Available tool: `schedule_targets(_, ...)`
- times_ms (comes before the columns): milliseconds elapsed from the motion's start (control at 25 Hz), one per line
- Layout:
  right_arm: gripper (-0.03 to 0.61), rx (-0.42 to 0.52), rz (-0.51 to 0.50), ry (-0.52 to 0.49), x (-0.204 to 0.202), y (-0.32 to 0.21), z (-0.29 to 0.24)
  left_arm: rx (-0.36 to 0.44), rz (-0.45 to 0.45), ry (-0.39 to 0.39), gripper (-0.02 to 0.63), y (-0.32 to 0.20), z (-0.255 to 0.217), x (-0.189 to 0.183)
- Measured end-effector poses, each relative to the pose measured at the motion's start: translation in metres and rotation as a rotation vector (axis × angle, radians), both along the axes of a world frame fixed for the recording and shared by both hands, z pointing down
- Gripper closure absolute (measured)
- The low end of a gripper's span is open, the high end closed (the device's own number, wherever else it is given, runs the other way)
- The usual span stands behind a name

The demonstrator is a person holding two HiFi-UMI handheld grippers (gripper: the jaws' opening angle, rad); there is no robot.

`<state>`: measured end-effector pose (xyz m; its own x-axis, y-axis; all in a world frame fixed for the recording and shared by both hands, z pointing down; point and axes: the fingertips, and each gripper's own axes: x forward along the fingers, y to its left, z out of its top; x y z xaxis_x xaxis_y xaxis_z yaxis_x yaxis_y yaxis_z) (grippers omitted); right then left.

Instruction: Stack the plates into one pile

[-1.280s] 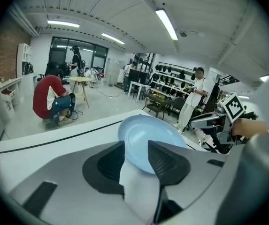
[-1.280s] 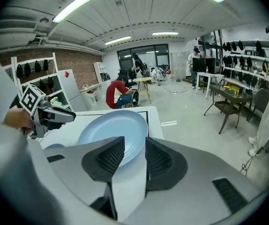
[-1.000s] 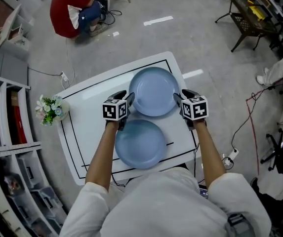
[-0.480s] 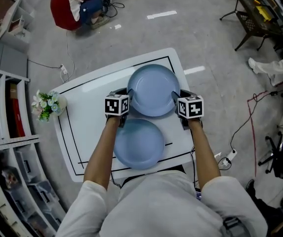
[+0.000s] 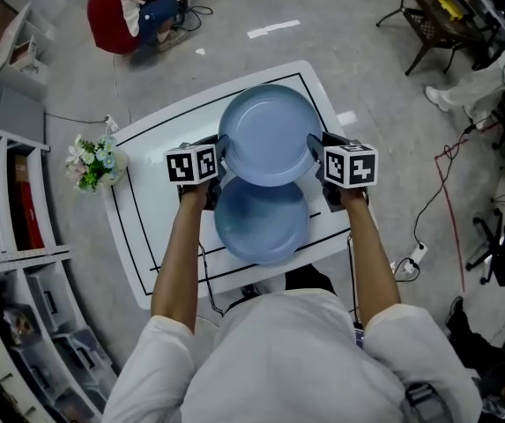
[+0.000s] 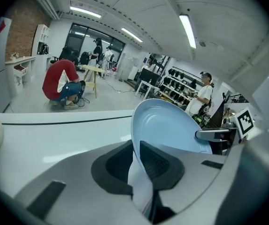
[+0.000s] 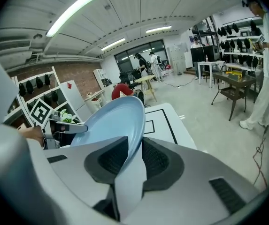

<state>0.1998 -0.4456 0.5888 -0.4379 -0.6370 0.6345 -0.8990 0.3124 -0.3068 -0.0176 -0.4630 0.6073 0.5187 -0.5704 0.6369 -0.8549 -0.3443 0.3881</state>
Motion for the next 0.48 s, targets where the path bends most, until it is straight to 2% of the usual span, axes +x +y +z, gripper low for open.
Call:
schedule_targets(240, 0.476, -0.006, 0.033, 0.043, -0.018, 0.083, -0.010, 0.017, 0.051, -0.001, 0.554, 0.076, -0.019, -0.019)
schedule_targets(480, 0.477, -0.043, 0.052, 0.108, -0.029, 0.162, 0.006, -0.034, 0.089, -0.011, 0.548, 0.156, 0.003, -0.031)
